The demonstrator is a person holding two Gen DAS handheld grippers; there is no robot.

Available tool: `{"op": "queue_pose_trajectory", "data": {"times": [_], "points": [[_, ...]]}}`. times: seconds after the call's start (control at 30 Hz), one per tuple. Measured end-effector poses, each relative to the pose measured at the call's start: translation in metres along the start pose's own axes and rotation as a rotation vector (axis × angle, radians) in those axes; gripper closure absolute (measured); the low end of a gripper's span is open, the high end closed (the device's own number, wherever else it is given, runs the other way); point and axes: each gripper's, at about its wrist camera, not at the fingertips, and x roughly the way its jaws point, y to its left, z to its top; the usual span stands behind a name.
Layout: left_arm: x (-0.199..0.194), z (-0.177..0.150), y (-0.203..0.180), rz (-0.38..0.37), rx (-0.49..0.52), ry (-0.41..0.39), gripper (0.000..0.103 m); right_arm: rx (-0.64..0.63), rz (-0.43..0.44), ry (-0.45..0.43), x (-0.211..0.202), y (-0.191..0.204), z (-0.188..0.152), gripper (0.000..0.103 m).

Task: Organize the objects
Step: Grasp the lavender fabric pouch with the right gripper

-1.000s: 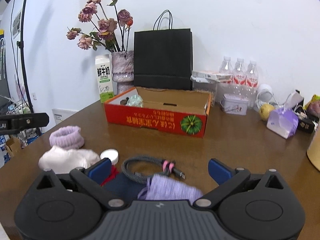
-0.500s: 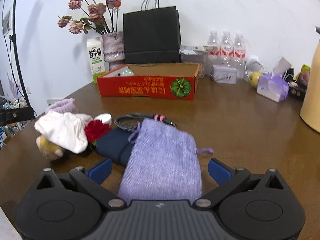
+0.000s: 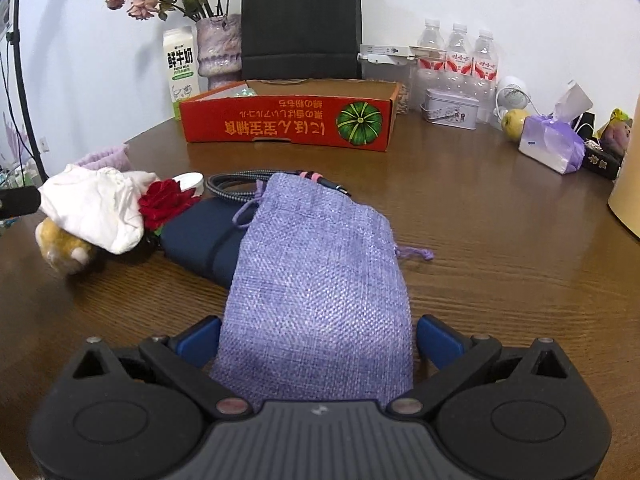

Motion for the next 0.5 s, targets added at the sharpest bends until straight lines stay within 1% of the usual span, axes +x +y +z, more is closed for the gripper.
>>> {"op": "queue_pose_trajectory", "data": {"times": [0.13,0.2,0.23,0.3,0.33,0.4,0.43,0.5], "points": [[0.007,-0.004,-0.001,-0.002,0.009,0.030,0.000,0.014,0.022,-0.011,0.000,-0.003,0.000,0.000],[0.011,-0.006,-0.004,-0.004,0.025,0.050,0.000,0.038,0.026,-0.029,-0.003,-0.007,-0.001,0.011],[0.014,-0.007,-0.006,-0.004,0.034,0.062,0.000,0.046,0.020,-0.039,-0.004,-0.009,-0.001,0.015],[0.018,-0.009,-0.011,-0.005,0.046,0.079,0.000,0.056,0.012,-0.060,-0.007,-0.010,-0.002,0.036],[0.020,-0.010,-0.013,-0.008,0.051,0.084,0.000,0.059,0.017,-0.072,-0.008,-0.011,-0.003,0.043],[0.023,-0.011,-0.017,-0.012,0.063,0.090,0.000,0.066,0.015,-0.092,-0.011,-0.012,-0.006,0.083],[0.024,-0.012,-0.019,-0.013,0.068,0.092,0.000,0.074,0.014,-0.098,-0.012,-0.013,-0.007,0.090],[0.028,-0.012,-0.023,-0.011,0.078,0.097,0.000,0.095,0.025,-0.103,-0.012,-0.017,-0.007,0.092]]}}
